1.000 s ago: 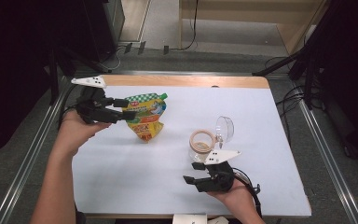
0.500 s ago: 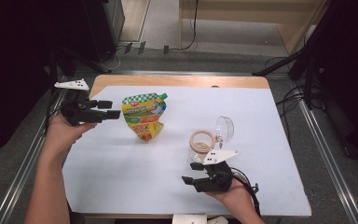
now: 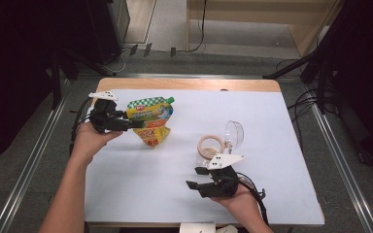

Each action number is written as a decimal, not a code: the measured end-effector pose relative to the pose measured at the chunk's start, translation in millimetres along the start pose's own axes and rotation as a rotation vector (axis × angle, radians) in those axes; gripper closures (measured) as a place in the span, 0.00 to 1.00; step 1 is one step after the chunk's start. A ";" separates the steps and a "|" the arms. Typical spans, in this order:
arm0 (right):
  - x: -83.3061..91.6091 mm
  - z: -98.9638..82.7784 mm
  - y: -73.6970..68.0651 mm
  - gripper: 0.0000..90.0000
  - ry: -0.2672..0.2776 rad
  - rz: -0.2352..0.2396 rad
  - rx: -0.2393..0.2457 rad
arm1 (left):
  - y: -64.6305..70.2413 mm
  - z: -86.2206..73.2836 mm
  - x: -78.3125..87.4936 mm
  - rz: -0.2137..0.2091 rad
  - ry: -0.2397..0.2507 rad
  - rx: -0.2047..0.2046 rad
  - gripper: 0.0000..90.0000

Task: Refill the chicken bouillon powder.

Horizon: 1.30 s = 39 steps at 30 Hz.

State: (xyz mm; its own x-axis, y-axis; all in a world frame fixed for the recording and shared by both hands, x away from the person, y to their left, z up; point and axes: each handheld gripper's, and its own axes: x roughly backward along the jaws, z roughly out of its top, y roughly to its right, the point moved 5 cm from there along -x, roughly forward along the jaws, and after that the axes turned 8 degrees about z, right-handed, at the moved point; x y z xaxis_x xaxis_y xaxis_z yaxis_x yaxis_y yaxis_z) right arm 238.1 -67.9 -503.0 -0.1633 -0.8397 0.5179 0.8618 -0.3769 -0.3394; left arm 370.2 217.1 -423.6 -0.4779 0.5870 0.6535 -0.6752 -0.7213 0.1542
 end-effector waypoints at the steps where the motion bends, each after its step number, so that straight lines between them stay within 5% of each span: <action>1: -2.1 1.5 -0.1 0.49 0.000 -0.002 0.001 | -0.1 -0.5 -1.8 0.002 -0.001 0.001 0.56; 15: -17.4 19.1 5.3 0.50 0.046 -0.024 -0.022 | 6.0 -3.2 -25.3 -0.023 -0.020 0.031 0.82; 21: -15.9 15.1 5.4 0.51 0.015 -0.043 0.021 | 9.3 -2.1 -25.6 -0.029 -0.013 0.031 0.91; 24: -14.1 11.7 5.9 0.51 0.002 -0.035 0.039 | 14.1 -0.8 -23.8 -0.018 -0.027 -0.005 0.99; 39: -24.8 5.1 6.7 0.52 0.001 -0.016 0.018 | 32.0 7.7 -8.5 -0.027 -0.095 -0.021 1.00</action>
State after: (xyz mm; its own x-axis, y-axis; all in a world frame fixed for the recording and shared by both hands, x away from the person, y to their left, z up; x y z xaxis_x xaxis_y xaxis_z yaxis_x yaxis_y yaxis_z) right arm 250.5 -47.6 -514.0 -0.1773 -0.8341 0.5224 0.8675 -0.3832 -0.3173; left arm 357.0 186.2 -418.5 -0.4042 0.5683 0.7167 -0.6996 -0.6969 0.1580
